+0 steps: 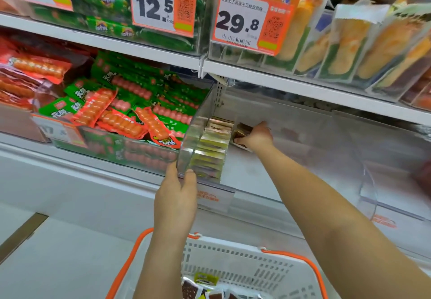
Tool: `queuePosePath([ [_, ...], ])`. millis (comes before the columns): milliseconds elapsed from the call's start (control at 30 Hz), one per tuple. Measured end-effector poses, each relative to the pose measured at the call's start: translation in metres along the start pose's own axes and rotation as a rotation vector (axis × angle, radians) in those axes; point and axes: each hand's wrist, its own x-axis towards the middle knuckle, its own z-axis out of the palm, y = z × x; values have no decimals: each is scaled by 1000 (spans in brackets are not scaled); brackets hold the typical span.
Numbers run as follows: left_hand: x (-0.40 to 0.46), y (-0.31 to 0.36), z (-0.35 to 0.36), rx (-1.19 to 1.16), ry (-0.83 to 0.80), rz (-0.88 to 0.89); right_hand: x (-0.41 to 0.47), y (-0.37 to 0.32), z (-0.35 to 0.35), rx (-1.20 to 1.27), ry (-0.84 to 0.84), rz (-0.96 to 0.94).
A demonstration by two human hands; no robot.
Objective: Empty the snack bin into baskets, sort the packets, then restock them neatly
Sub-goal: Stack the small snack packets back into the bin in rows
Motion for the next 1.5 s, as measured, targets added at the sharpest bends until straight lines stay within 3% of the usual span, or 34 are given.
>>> queuePosePath([
  [233,-1,0,1,-24,4,1,-2,9,-5,66,-121,78],
  [500,-1,2,4,-34,7,-21,1,10,-11,397,-104,210],
  [833,-1,3,5,-31,-9,-14,-7,0,-3,281,-77,111],
  [1000,-1,0,6,-22,0,-6,-6,3,-7,219,-143,112],
  [1167,-2,0,6,-47,5,-21,-22,3,-34,373,-200,136],
  [1333,-15,15,-3,-26,101,19,-94,12,-96,809,-162,-43],
  [1433,-23,30,-19,-30,216,129,-168,34,-127,797,-211,-244],
  [1500,-35,40,-30,-67,208,184,-213,62,-128,773,-320,-306],
])
